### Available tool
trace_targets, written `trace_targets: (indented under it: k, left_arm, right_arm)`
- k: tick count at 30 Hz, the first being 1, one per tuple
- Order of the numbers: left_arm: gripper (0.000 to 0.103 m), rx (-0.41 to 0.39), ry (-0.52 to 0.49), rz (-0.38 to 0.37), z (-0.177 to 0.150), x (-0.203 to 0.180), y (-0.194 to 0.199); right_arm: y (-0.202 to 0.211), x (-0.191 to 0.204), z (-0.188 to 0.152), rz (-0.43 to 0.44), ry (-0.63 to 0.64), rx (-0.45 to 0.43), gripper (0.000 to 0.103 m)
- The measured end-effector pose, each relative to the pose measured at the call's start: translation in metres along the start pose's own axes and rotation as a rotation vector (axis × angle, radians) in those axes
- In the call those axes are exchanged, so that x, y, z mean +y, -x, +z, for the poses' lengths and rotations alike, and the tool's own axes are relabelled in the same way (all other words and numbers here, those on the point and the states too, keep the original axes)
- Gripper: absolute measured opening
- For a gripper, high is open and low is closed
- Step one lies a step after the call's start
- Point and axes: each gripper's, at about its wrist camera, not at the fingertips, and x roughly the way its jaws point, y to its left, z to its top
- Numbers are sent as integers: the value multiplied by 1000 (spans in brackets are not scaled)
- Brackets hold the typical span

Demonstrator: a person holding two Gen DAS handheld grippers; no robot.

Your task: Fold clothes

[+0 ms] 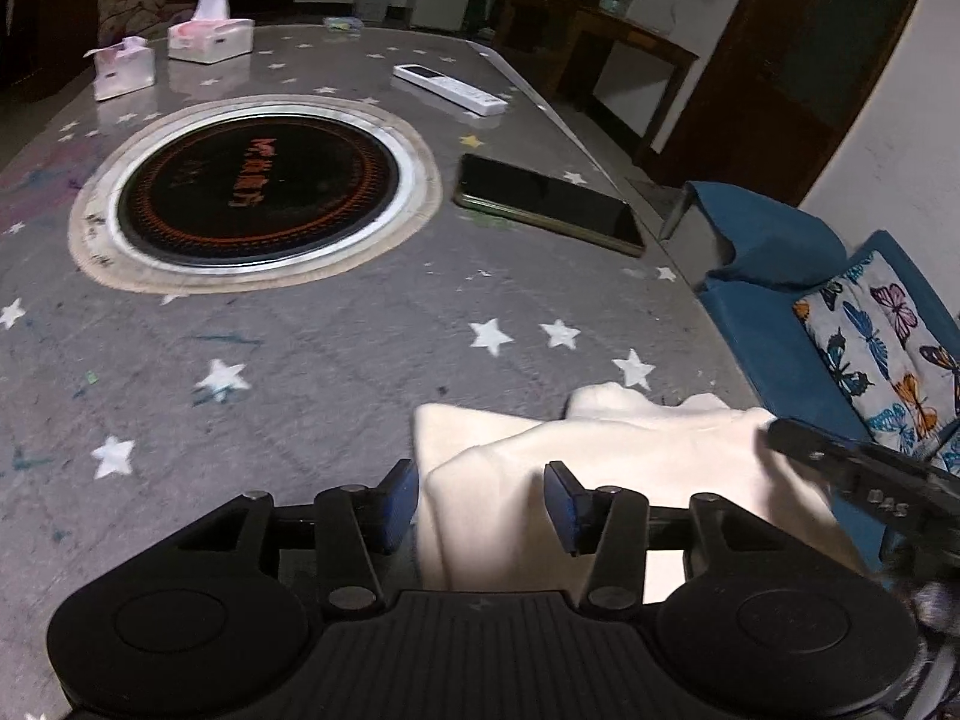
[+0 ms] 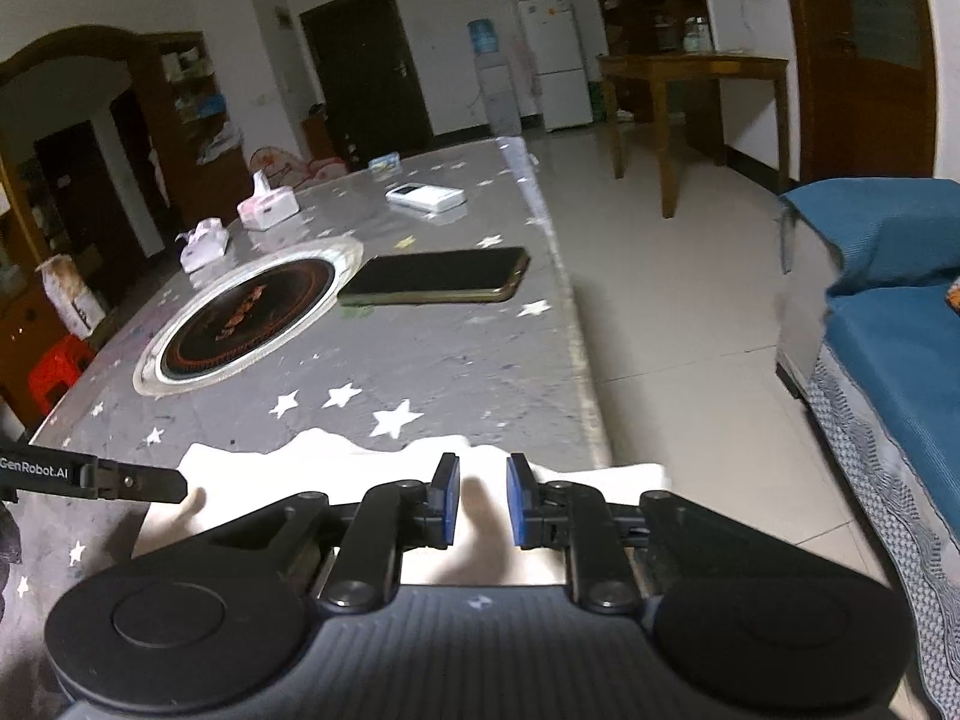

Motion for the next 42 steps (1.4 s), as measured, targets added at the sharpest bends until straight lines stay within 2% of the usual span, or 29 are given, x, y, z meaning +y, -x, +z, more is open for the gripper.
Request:
trace_targets:
  k: [9,15,18,23,31,35,37,42]
  left_arm:
    - [49,2,-37,38,6,-3,-21]
    - [50,-2,-42,36,4,2,-9]
    - [50,-7,-65,40,-5,3,4]
    - [50,-5,-126,43,-25,-1,22]
    - [50,-6,-235,102,-51,-2,32]
    - [50,-17,-282,139,-58,-4,35]
    - [50,-31,-306,136,-59,-6,43]
    - [50,-60,-349,138,-67,-11,49]
  right_arm:
    - [-16,8,-6,-28,49,18,18]
    - [-3,13,-7,-13,79,19,28]
    - [8,16,-12,13,98,32,38]
    - [33,18,-29,20,110,36,39]
    - [60,14,-56,9,109,36,42]
    - [63,19,-56,-5,130,38,44]
    - [67,22,-53,-3,148,33,48]
    - [74,25,-61,0,158,34,49]
